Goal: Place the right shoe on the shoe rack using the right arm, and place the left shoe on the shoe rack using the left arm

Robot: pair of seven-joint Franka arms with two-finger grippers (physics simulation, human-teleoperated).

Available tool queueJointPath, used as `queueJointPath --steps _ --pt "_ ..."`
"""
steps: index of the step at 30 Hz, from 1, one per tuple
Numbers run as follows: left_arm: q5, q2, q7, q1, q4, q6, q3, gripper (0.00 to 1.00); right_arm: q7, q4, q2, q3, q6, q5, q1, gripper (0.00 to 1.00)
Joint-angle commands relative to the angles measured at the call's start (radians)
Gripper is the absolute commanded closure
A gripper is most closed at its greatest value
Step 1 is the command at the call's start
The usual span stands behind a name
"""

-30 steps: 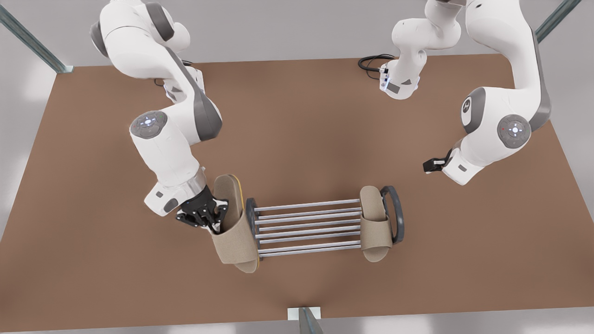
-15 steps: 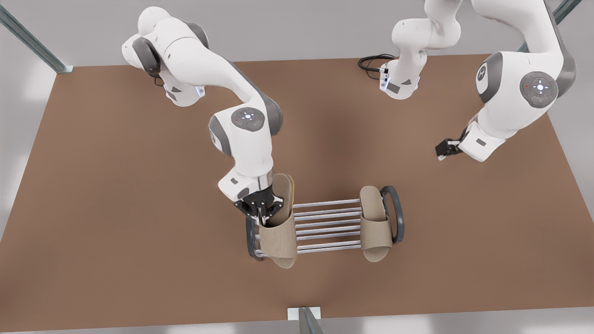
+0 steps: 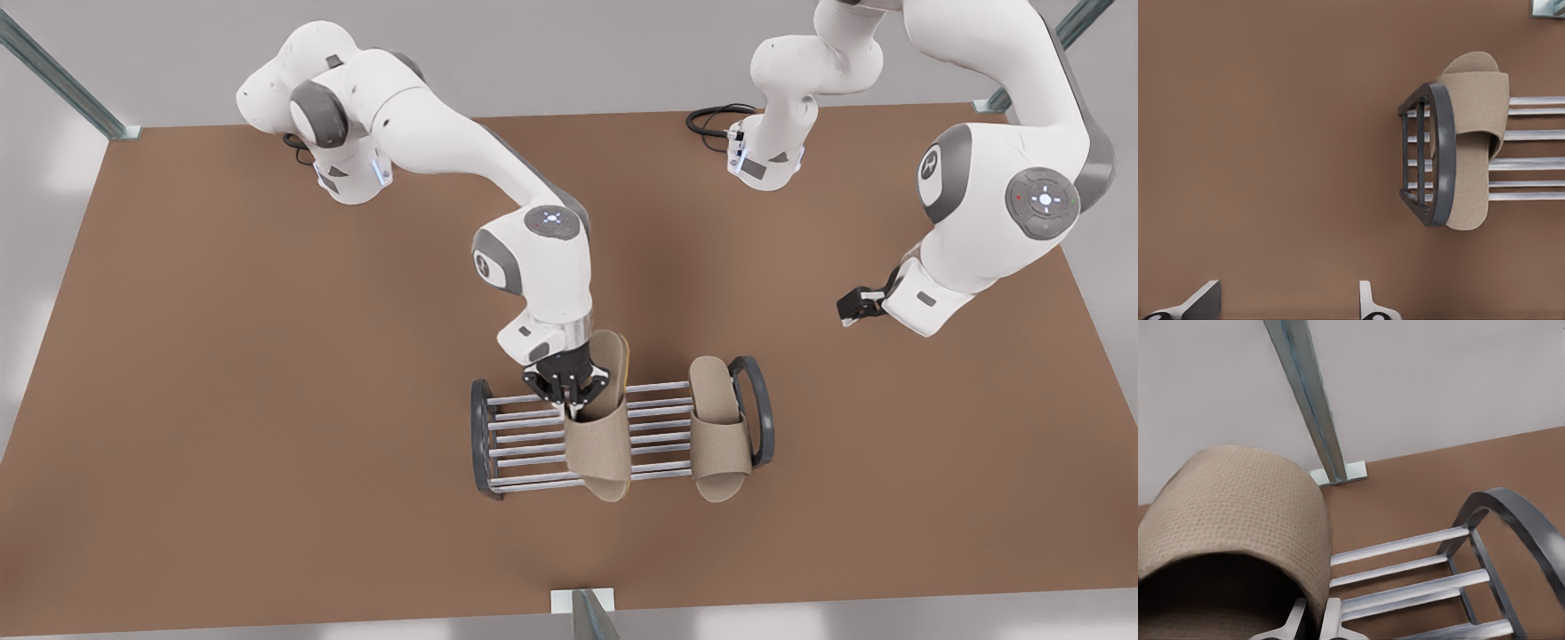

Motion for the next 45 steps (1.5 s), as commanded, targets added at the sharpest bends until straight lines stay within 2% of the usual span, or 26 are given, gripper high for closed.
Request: queueJointPath --steps 1,14,16,18,25,30,33,35,37,40,43,44,45 --pt "0.001 0.001 0.001 0.0 -0.001 -0.015 0.001 0.0 0.194 -0.023 0.005 -0.002 0.037 -0.032 -0.007 0.79" --pt "0.001 0.002 0.0 0.0 -0.005 -0.015 0.001 0.0 0.169 -0.224 0.008 0.007 0.191 -0.187 0.008 0.78" --pt "0.001 0.001 0.001 0.0 -0.005 -0.015 0.001 0.0 0.172 -0.226 0.008 0.007 0.192 -0.193 0.011 0.16" --pt "0.001 -0.001 -0.002 -0.008 -0.005 -0.021 0.001 0.0 0.172 -0.241 0.009 0.007 0.197 -0.218 0.013 0.0" --pt "0.001 -0.002 -0.005 -0.009 -0.007 -0.023 0.001 0.0 0.174 -0.246 -0.006 0.012 0.197 -0.212 0.013 0.0" --pt "0.001 -0.004 -0.005 -0.009 -0.007 -0.029 0.001 0.0 0.169 -0.315 -0.14 0.056 0.146 -0.21 0.028 0.0" --pt "0.001 -0.004 -0.005 -0.009 -0.007 -0.029 -0.001 0.0 0.166 -0.313 -0.281 0.15 -0.039 -0.21 0.027 0.0" --pt "0.001 -0.002 -0.005 -0.009 -0.005 -0.029 -0.001 0.0 0.122 -0.316 -0.403 0.177 -0.205 -0.201 0.01 0.0" --pt "0.001 -0.002 -0.005 -0.008 -0.005 -0.028 -0.001 0.0 -0.143 -0.316 -0.523 0.177 -0.357 -0.058 -0.148 0.0" --pt "0.001 -0.002 -0.005 -0.005 -0.004 -0.028 -0.001 0.0 -0.397 -0.321 -0.65 0.179 -0.588 0.009 -0.492 0.0" --pt "0.001 -0.001 -0.005 -0.006 -0.005 -0.028 -0.001 0.0 -0.693 -0.379 -0.687 0.182 -0.595 0.08 -0.757 0.0" --pt "0.001 -0.001 -0.005 -0.006 -0.005 -0.028 -0.001 0.0 -0.831 -0.439 -0.729 0.183 -0.585 0.164 -0.845 0.0" --pt "0.001 -0.001 -0.005 -0.005 -0.005 -0.028 -0.001 0.0 -0.856 -0.552 -0.773 0.191 -0.48 0.199 -0.857 0.0"
